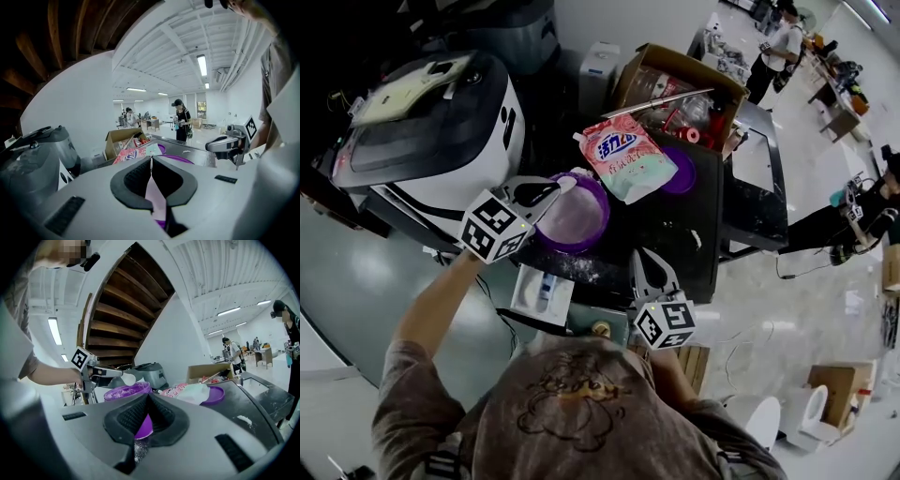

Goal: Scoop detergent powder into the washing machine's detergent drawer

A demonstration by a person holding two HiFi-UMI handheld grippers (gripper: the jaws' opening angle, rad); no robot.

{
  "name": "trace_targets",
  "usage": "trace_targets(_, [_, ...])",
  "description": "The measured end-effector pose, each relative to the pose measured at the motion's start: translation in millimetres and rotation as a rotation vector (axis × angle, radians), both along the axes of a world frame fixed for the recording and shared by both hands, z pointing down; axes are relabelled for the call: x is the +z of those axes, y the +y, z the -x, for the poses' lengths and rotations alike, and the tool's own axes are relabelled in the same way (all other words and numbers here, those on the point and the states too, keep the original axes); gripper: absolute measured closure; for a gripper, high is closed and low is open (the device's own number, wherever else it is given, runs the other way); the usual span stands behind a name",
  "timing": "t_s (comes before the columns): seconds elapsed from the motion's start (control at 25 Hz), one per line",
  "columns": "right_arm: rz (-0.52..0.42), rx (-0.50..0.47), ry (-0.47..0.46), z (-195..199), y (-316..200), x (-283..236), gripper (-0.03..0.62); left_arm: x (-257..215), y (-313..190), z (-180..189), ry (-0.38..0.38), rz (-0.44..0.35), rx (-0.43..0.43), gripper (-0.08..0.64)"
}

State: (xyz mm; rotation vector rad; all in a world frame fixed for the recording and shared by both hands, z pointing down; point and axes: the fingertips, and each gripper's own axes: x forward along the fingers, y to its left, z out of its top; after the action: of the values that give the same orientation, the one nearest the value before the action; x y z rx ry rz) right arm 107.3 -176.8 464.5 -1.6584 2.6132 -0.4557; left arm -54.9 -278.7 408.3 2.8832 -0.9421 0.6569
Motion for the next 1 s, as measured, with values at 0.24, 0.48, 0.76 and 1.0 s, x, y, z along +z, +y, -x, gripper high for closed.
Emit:
trace_targets(0.24, [0.005,0.001,-0.004,1,-3,3,0.591,19,-10,-1,-0.117,0.012,0.071,0.537])
trace_targets(0.48, [0.012,0.006,-0.015,-2,-7,7,0.591,30,-12,-8,-0.207,0.02,0.147,0.537])
trace_targets(0.76, [0.02,0.01,-0.025,-3,-12,9,0.591,44,-12,-11,-0.344,0.019,0.23,0.537])
trace_targets(1.0, [0.03,0.019,-0.031,-6,-14,14,0.591,57,-8,-18,-0.451,0.013,0.3,0.537])
